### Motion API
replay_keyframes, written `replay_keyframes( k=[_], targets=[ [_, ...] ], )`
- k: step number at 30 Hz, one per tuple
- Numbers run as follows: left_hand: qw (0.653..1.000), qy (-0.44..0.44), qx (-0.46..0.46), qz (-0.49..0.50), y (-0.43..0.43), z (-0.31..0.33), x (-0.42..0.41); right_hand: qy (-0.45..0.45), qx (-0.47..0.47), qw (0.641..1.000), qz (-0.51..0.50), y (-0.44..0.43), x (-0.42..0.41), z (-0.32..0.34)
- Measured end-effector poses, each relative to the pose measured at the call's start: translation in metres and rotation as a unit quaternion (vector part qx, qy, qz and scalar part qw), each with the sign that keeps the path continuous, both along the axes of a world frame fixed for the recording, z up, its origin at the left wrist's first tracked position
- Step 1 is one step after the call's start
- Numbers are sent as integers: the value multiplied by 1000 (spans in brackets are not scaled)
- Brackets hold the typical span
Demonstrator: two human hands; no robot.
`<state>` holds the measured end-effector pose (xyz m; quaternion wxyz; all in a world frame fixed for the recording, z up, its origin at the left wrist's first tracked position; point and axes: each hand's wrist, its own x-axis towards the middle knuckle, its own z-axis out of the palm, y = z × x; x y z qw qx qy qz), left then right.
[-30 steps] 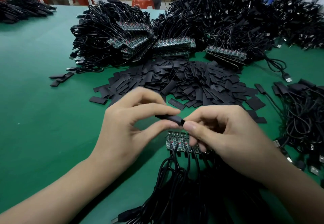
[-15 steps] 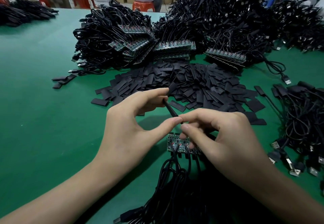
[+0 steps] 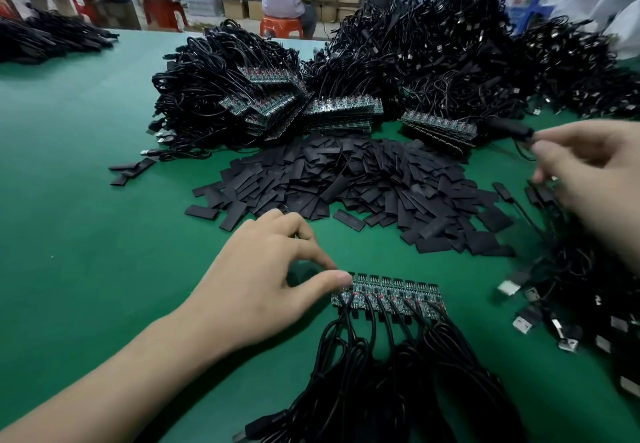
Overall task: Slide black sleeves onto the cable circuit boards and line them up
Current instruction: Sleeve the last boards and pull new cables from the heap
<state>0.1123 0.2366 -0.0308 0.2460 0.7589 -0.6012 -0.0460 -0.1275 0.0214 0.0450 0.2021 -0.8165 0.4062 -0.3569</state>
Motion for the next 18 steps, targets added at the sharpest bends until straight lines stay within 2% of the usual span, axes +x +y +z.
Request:
replay_keyframes(
  k=[4,6,7,9,12,16,18],
  targets=[
    [995,97,13,2,-3,-1,-5,196,-49,973,-107,-45,-20,3],
    [982,190,-9,12,-3,-1,-8,223,-63,966,-116,-33,-7,2],
    [969,247,-16,10,-3,0,-9,207,-73,972,-81,-18,2,2],
    [932,362,-24,-11,-4,3,-11,182,-41,979,81,21,22,0],
    [890,453,-43,-33,-4,6,-12,192,88,937,278,67,51,-20],
    [857,513,-36,-28,-2,9,-11,136,102,930,326,77,62,-42],
    [820,571,-22,-25,-2,10,-11,102,129,924,344,75,62,-46]
  ],
)
